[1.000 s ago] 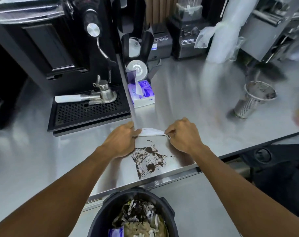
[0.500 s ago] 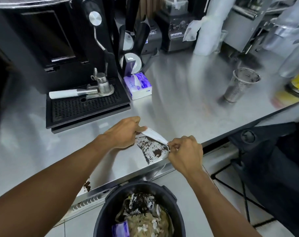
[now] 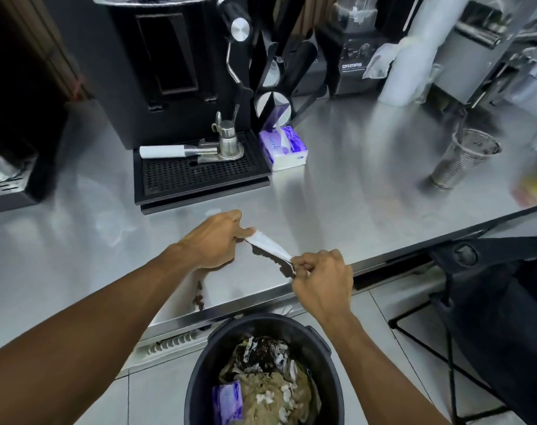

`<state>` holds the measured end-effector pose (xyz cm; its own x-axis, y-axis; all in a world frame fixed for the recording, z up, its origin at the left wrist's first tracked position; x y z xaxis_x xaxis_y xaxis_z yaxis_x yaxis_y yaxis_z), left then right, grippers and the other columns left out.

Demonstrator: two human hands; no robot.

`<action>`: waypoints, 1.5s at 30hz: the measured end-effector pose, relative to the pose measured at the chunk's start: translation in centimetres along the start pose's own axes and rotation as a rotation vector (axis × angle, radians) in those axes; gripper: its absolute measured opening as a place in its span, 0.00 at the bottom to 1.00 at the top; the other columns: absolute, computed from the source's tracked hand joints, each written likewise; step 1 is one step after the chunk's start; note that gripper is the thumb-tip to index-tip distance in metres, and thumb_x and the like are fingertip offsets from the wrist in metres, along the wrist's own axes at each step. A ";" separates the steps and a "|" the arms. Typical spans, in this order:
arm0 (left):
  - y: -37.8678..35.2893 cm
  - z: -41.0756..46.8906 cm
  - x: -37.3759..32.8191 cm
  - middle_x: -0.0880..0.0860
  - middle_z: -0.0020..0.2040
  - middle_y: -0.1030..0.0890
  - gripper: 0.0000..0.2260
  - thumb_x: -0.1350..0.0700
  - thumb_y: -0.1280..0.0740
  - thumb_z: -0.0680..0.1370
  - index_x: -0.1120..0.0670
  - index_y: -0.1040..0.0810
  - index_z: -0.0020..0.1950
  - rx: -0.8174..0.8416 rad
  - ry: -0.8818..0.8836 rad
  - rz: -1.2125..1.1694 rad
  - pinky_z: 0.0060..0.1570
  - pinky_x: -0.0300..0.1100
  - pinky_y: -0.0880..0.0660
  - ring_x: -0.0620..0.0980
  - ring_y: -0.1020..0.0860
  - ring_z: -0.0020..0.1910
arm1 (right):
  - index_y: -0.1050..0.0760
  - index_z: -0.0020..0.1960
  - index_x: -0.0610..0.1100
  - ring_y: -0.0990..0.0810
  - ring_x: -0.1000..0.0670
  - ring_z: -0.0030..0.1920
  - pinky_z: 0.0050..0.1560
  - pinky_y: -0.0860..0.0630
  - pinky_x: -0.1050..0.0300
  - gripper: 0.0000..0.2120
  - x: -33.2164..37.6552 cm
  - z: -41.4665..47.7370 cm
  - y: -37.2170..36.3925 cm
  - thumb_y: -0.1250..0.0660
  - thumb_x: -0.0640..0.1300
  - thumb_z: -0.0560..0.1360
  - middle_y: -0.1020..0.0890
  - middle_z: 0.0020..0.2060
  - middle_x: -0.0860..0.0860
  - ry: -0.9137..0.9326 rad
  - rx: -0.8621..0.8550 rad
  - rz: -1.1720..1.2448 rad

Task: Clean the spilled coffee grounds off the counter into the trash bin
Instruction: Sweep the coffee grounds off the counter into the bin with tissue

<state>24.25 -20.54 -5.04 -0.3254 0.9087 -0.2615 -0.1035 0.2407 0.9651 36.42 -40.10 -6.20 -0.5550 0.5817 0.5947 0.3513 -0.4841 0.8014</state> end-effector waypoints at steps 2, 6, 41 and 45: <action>0.3 -1.0 0.3 0.51 0.41 0.33 0.20 0.64 0.39 0.79 0.50 0.24 0.69 -0.011 0.014 0.008 0.40 0.51 0.26 0.51 0.29 0.42 | 0.15 0.45 0.53 0.26 0.51 0.45 0.47 0.27 0.50 0.11 0.5 -0.4 -0.6 0.31 0.39 0.68 0.18 0.35 0.56 0.033 -0.010 -0.017; 0.8 -3.3 0.5 0.52 0.41 0.31 0.18 0.63 0.38 0.80 0.52 0.24 0.68 -0.028 0.055 0.019 0.41 0.51 0.26 0.52 0.29 0.42 | 0.16 0.46 0.54 0.27 0.50 0.47 0.47 0.34 0.51 0.11 1.2 -0.7 -1.5 0.31 0.41 0.70 0.18 0.37 0.54 0.105 0.019 -0.051; -2.6 -12.9 -10.4 0.55 0.48 0.27 0.13 0.60 0.41 0.76 0.58 0.25 0.59 -0.184 0.946 0.110 0.36 0.42 0.34 0.54 0.25 0.40 | 0.15 0.48 0.55 0.30 0.53 0.46 0.54 0.28 0.49 0.09 4.5 4.0 -2.7 0.30 0.41 0.74 0.20 0.38 0.56 0.654 0.522 0.040; -2.9 -12.2 -11.2 0.55 0.48 0.28 0.13 0.60 0.41 0.76 0.59 0.25 0.59 -0.203 0.972 0.082 0.36 0.43 0.35 0.55 0.24 0.43 | 0.15 0.48 0.55 0.30 0.52 0.47 0.55 0.29 0.48 0.10 3.9 4.1 -2.2 0.30 0.41 0.75 0.22 0.38 0.56 0.652 0.511 0.033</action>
<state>16.76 -35.56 -5.13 -0.9575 0.2241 -0.1814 -0.1759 0.0444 0.9834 36.57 -34.10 -5.43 -0.8088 0.0002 0.5881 0.5875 -0.0458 0.8080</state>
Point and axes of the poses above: each hand's wrist, its own z-axis towards the middle knuckle, its own y-axis out of the back of the hand, x = y × z, the point moved 2 cm from there along z, towards the middle knuckle
